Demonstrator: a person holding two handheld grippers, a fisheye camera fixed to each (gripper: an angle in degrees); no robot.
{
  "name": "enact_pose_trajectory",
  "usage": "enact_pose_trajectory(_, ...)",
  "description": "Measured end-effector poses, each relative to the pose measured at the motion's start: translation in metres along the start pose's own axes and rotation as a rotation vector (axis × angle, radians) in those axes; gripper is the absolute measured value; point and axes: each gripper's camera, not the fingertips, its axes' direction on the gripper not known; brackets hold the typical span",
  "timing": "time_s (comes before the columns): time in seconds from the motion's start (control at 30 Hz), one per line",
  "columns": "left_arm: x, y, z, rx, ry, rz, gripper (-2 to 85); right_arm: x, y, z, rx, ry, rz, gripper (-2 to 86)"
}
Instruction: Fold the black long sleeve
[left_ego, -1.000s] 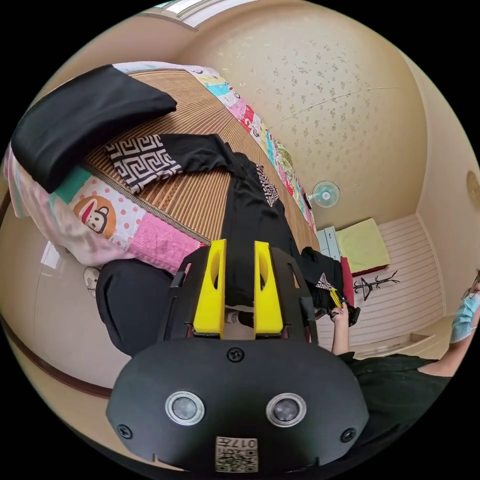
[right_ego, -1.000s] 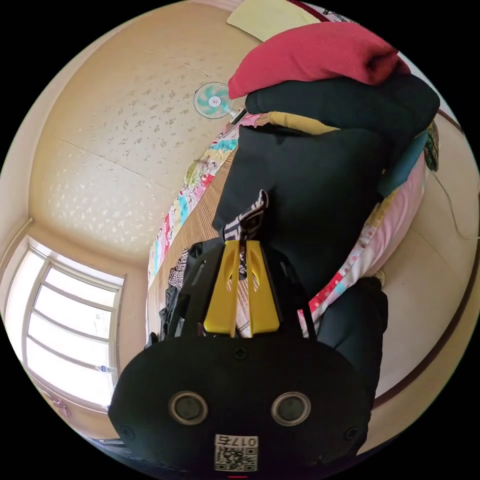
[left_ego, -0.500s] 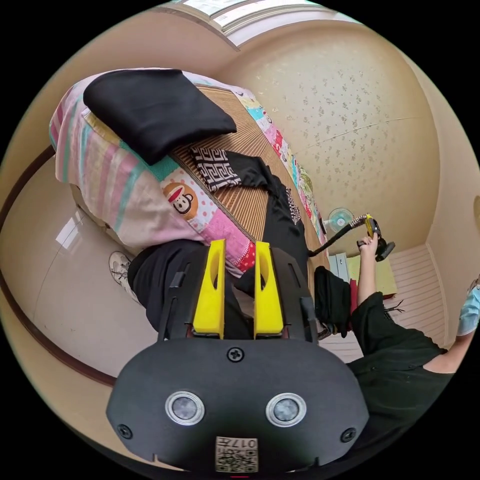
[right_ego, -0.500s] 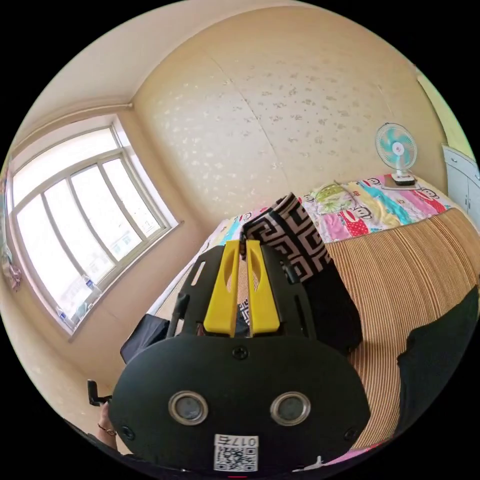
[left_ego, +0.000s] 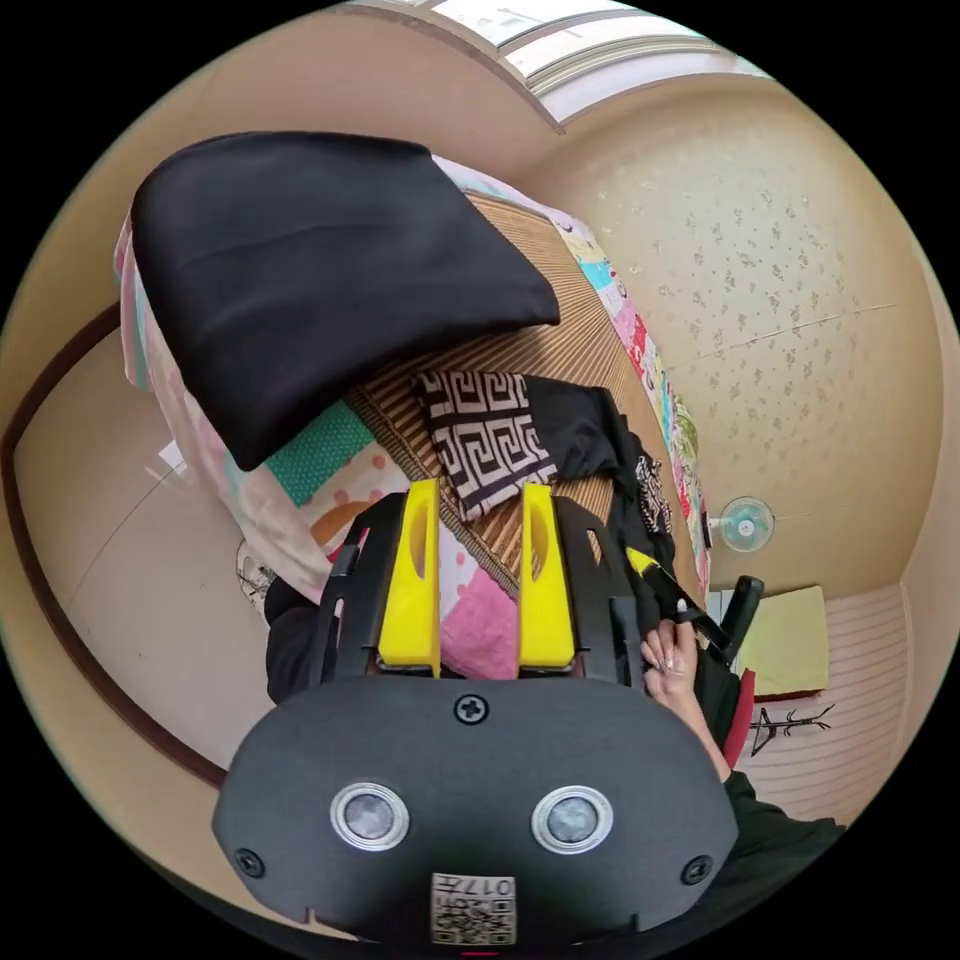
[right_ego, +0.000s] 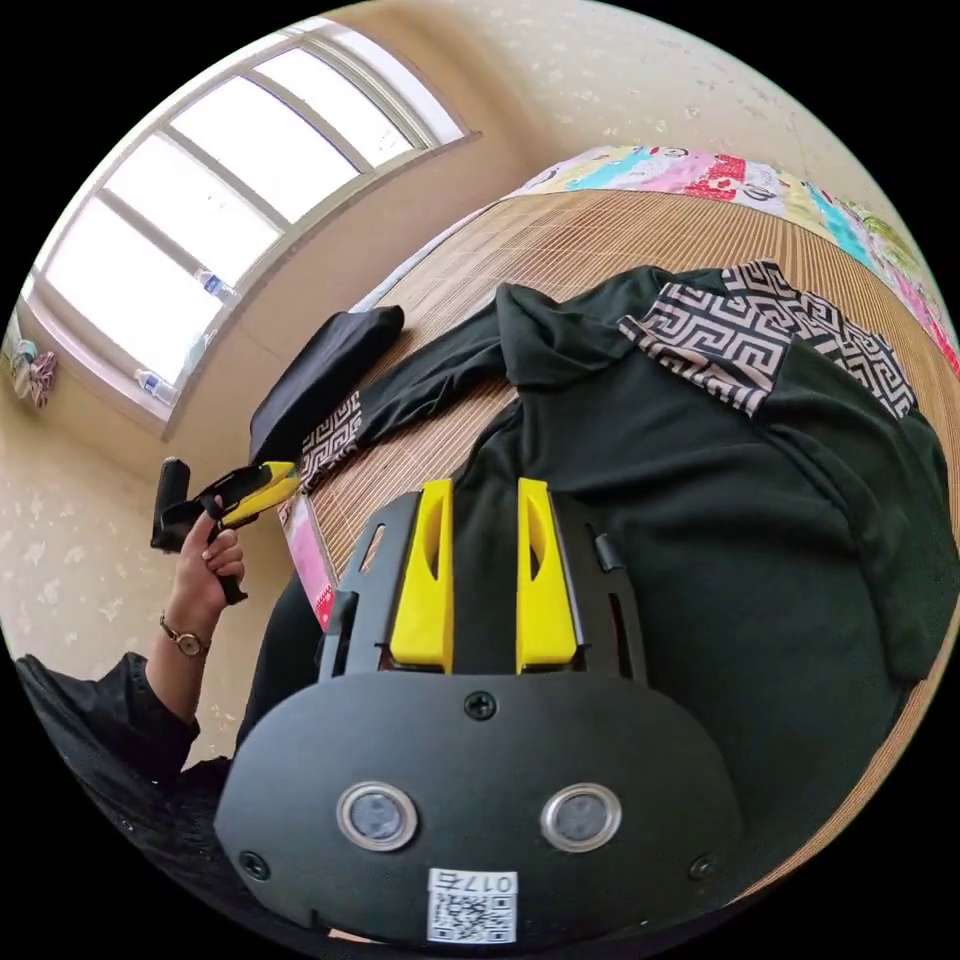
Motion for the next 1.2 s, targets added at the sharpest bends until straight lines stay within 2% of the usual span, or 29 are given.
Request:
enact_pose_trajectory(0.1,-0.002,-0.001,0.008,-0.004,0.004,0.01,1.7,-0.039,0.0,-0.007,-0.003,-0.009,-0.169,9.8)
enact_pose_trajectory(0.2,-0.008,0.005,0.0,-0.015,0.079,0.008,0.0,-0.093,-0.012,0.006,-0.063,0.007,-0.413,11.1)
enact_pose_trajectory(0.37,-0.009,0.011,-0.048,0.049,0.137,0.058,-0.6,-0.188,-0.017,0.067,-0.172,0.028,-0.769,13.8)
enact_pose_trajectory(0.47,-0.01,0.007,-0.078,0.067,0.187,0.084,-0.5,-0.238,-0.009,0.103,-0.173,0.151,-0.917,13.9)
enact_pose_trajectory(0.6,-0.014,0.009,-0.127,0.161,0.243,0.123,1.9,-0.286,-0.007,0.119,-0.08,0.249,-1.016,7.2)
enact_pose_trajectory(0.67,-0.018,0.018,-0.157,0.246,0.295,0.151,4.8,-0.287,-0.019,0.105,0.018,0.261,-0.969,3.8)
enact_pose_trajectory(0.77,-0.024,0.037,-0.194,0.333,0.311,0.169,8.6,-0.25,-0.071,0.048,0.119,0.137,-0.741,2.8)
enact_pose_trajectory(0.87,-0.023,0.05,-0.196,0.305,0.298,0.211,8.9,-0.164,-0.114,-0.049,0.306,-0.073,-0.479,2.6)
enact_pose_trajectory(1.0,-0.028,0.065,-0.157,0.188,0.317,0.25,9.5,0.011,-0.11,-0.187,0.619,-0.298,-0.154,3.1)
enact_pose_trajectory(1.07,-0.032,0.069,-0.136,0.115,0.352,0.253,10.0,0.091,-0.086,-0.232,0.725,-0.304,-0.033,3.3)
enact_pose_trajectory(1.13,-0.036,0.075,-0.118,0.063,0.372,0.253,10.2,0.189,-0.035,-0.278,0.83,-0.227,0.129,3.5)
enact_pose_trajectory(1.2,-0.036,0.08,-0.103,0.014,0.384,0.273,10.6,0.249,0.01,-0.302,0.867,-0.126,0.23,3.7)
